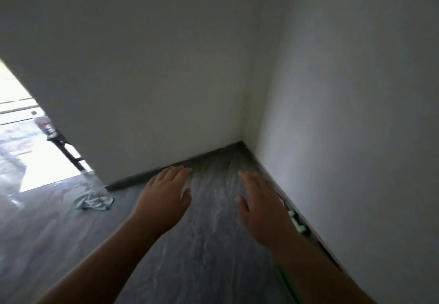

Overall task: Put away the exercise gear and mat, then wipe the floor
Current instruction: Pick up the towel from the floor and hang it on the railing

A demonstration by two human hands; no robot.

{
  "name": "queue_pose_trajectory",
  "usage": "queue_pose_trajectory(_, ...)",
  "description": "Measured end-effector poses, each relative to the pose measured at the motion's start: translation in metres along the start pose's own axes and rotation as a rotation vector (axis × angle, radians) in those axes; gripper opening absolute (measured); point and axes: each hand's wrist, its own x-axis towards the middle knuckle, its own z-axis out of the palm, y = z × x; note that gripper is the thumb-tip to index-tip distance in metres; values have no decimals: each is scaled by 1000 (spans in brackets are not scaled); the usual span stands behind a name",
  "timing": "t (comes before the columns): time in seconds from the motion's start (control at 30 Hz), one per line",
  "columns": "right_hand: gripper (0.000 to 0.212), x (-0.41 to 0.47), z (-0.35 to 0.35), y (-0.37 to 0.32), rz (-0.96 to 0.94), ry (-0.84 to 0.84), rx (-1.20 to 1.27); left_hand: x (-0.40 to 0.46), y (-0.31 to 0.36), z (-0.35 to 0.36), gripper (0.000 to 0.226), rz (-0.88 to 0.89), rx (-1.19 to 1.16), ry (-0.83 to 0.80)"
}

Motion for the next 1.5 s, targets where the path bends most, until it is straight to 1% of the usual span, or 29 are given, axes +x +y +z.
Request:
queue_pose_trajectory(0.1,57,6,49,-84,-96,-54,26,-62,-76,-25,53,-113,33,26)
queue_pose_trajectory(0.23,61,3,115,-206,-208,-140,68,-162,-181,-56,57,-299,84,0)
queue_pose_trajectory(0.33,64,-5,159,-287,-291,-226,63,-230,-243,-79,59,-430,118,-38)
queue_pose_trajectory(0.47,66,-13,207,-364,-400,-334,40,-290,-308,-102,58,-587,100,-27)
queue_pose_trajectory(0.6,61,7,238,-412,-432,-461,47,-308,-363,-107,59,-667,86,-33)
queue_pose_trajectory(0.73,64,48,275,-438,-424,-490,71,-289,-411,-100,58,-708,47,-27)
queue_pose_trajectory(0.83,62,90,312,-446,-405,-524,82,-257,-454,-91,59,-706,32,-41)
queue_pose_trajectory(1.0,60,189,381,-459,-424,-530,126,-177,-546,-86,58,-741,-6,-39)
queue_pose_trajectory(1.23,58,327,476,-500,-437,-603,144,-79,-667,-86,57,-789,-6,-33)
queue_pose_trajectory(1.33,56,370,525,-517,-425,-634,135,-53,-722,-71,58,-791,-29,-55)
queue_pose_trajectory(1.5,57,423,618,-535,-344,-693,92,-12,-819,-29,57,-785,-65,-133)
